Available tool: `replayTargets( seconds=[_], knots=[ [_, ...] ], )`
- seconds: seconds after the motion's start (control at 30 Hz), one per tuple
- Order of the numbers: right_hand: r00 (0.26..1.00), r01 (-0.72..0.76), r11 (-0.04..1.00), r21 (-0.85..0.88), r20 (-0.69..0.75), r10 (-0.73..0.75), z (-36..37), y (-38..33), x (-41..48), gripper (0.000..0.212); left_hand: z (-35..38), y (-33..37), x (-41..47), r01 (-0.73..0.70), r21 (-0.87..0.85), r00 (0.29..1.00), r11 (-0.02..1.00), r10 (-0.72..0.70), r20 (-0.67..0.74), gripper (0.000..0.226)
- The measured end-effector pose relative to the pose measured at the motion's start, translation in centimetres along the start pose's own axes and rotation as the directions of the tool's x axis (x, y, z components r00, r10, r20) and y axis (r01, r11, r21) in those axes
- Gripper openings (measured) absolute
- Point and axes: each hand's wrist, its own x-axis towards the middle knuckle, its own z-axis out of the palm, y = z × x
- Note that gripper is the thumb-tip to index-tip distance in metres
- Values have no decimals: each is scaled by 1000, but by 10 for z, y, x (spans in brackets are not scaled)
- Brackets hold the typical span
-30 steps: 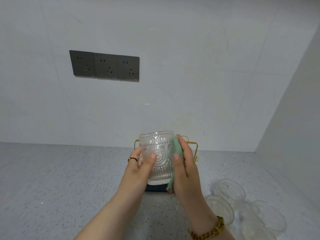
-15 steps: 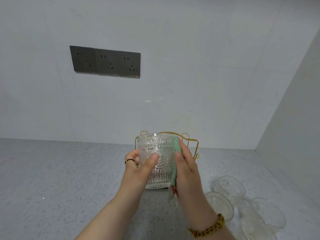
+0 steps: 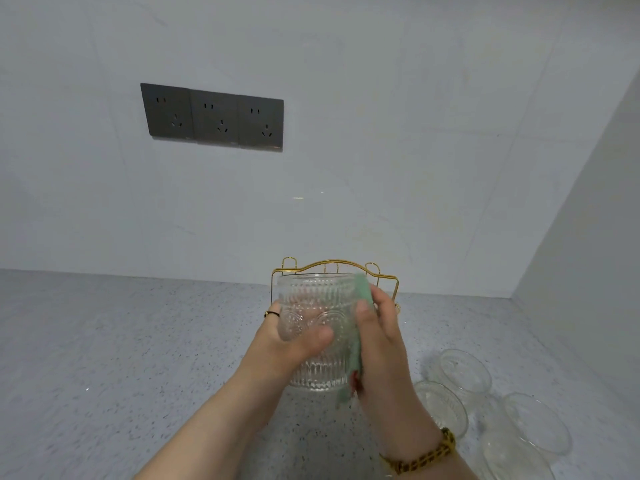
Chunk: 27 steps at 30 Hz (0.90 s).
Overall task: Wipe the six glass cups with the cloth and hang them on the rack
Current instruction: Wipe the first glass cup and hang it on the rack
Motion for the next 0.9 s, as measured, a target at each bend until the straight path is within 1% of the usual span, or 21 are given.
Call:
replayTargets(
  seconds=[0.07,0.1,0.17,0.2,0.23,0.3,0.37,0.4,0.43,0.47,0.53,0.57,0.6,0.63,0.7,0.73,0.77,0.8,0.83,0.87,0.9],
  knots=[
    [992,-41,989,141,-115,58,0,5,4,11,0,-1,-1,8,73,1000,997,-7,-15,95],
    [985,-36,986,164,-163,63,-1,6,5,9,0,-2,-1,15,108,1000,994,-12,-26,89],
    [973,30,986,162,-229,7,-5,0,9,10,-1,-4,-4,-3,230,999,973,10,-31,67],
    [970,92,987,133,-234,-59,-7,-5,11,13,-1,-3,-5,-17,311,999,950,25,-21,65],
    [966,167,984,60,-211,-151,-10,-10,13,16,0,-2,-7,-39,383,999,923,44,-4,68],
    [939,324,933,-159,-71,-338,-13,-20,13,25,0,-1,-10,-90,456,996,886,83,34,72],
    [905,422,830,-364,122,-407,-14,-25,11,28,-1,0,-10,-131,447,991,885,122,48,70],
    [889,458,769,-446,211,-407,-14,-27,8,22,-2,1,-9,-150,446,988,882,145,45,70],
    [871,492,697,-523,296,-393,-15,-27,6,11,-4,1,-7,-163,459,986,873,161,43,71],
    [854,521,610,-598,374,-362,-14,-29,4,16,-7,0,-5,-170,458,984,873,172,37,72],
    [808,587,429,-687,530,-257,-17,-30,2,46,-11,1,-5,-177,447,983,877,182,32,73],
    [796,601,379,-704,570,-204,-17,-31,2,52,-13,-1,-4,-173,458,984,872,175,39,74],
    [785,611,358,-706,600,-157,-19,-33,2,51,-15,-4,-4,-176,456,984,872,173,48,76],
    [771,624,348,-700,624,-128,-21,-33,1,44,-18,-6,-4,-186,456,982,870,177,63,77],
    [749,644,347,-681,655,-105,-24,-36,0,34,-21,-9,-4,-220,478,976,851,194,103,80],
    [732,667,322,-672,671,-118,-24,-40,0,37,-22,-14,-2,-226,492,974,841,197,111,81],
    [707,697,295,-654,696,-126,-26,-44,1,44,-24,-14,-2,-198,533,980,823,161,115,82],
    [689,714,253,-653,720,-84,-27,-50,0,51,-25,-9,-3,-207,539,978,816,169,120,82],
    [664,736,187,-650,748,-12,-29,-52,-1,56,-26,-4,-7,-241,541,970,806,189,150,82],
    [642,750,117,-652,759,112,-31,-53,-3,57,-27,-3,-7,-280,539,959,794,204,196,82],
    [609,769,67,-636,760,225,-33,-51,-3,55,-31,14,-20,-302,496,947,814,197,254,83]
  ],
)
